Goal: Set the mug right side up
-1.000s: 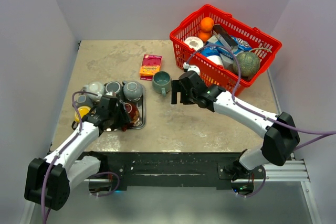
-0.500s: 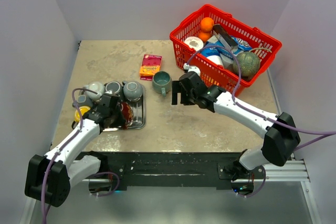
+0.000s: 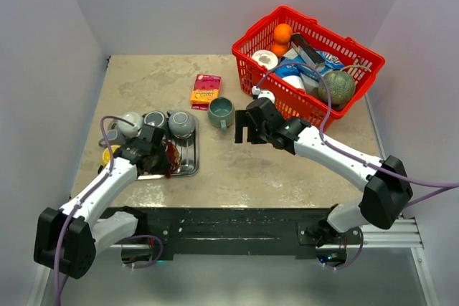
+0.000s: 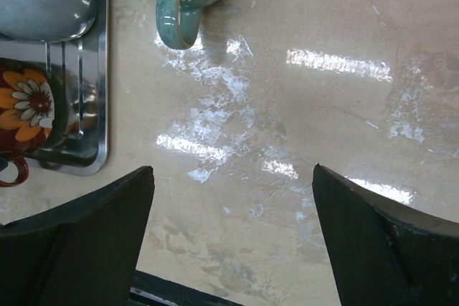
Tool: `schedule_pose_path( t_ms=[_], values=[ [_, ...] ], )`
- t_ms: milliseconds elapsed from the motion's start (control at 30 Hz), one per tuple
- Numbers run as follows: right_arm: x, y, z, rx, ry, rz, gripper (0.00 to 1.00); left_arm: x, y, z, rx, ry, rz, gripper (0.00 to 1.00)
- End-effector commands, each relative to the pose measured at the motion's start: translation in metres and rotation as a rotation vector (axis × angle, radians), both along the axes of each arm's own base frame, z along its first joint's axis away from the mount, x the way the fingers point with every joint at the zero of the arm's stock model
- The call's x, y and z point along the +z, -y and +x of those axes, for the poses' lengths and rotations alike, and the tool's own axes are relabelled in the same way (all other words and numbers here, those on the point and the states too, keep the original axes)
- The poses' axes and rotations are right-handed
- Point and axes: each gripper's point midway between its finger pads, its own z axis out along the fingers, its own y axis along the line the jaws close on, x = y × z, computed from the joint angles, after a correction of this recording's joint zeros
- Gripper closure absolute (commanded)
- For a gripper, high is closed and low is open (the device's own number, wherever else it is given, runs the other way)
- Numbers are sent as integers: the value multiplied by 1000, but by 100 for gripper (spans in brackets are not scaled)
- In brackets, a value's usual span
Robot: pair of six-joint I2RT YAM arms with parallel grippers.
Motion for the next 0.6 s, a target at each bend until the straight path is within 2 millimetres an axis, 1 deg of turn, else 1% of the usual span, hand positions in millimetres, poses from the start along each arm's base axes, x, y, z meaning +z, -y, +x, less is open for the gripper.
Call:
schedule_pose_path(
  t_ms=[0, 100, 133, 233, 267, 300, 333, 367, 400, 433, 467, 500, 533, 567],
  values=[
    [19, -9, 0, 20, 30, 80, 6, 61, 17, 35, -45, 190, -62, 100],
    [26, -14, -3, 45, 41, 116, 6, 90, 28, 41, -71, 254, -124, 100],
    [31, -17, -2, 55, 54, 137, 6, 99, 31, 42, -76, 270, -141, 100],
    [50, -27, -6, 107, 89, 207, 6, 135, 45, 46, -101, 342, -229, 100],
    [59, -29, -8, 124, 105, 233, 6, 158, 53, 49, -123, 392, -278, 100],
    [65, -35, -13, 166, 107, 264, 6, 178, 62, 46, -151, 432, -342, 100],
    [75, -41, -13, 187, 128, 299, 6, 195, 67, 48, -165, 478, -378, 100],
    [87, -43, -17, 211, 147, 336, 6, 221, 71, 49, -178, 534, -412, 100],
    [96, -49, -23, 246, 149, 380, 5, 235, 76, 48, -198, 560, -447, 100],
    [107, -54, -25, 267, 163, 429, 5, 252, 79, 50, -212, 607, -468, 100],
    [121, -59, -28, 293, 174, 473, 4, 275, 82, 50, -226, 660, -493, 100],
    [136, -65, -38, 349, 169, 534, 4, 287, 86, 49, -243, 684, -524, 100],
    [150, -70, -40, 377, 197, 572, 4, 306, 89, 51, -262, 746, -555, 100],
    [164, -73, -43, 402, 215, 603, 4, 320, 93, 51, -280, 788, -586, 100]
  ],
)
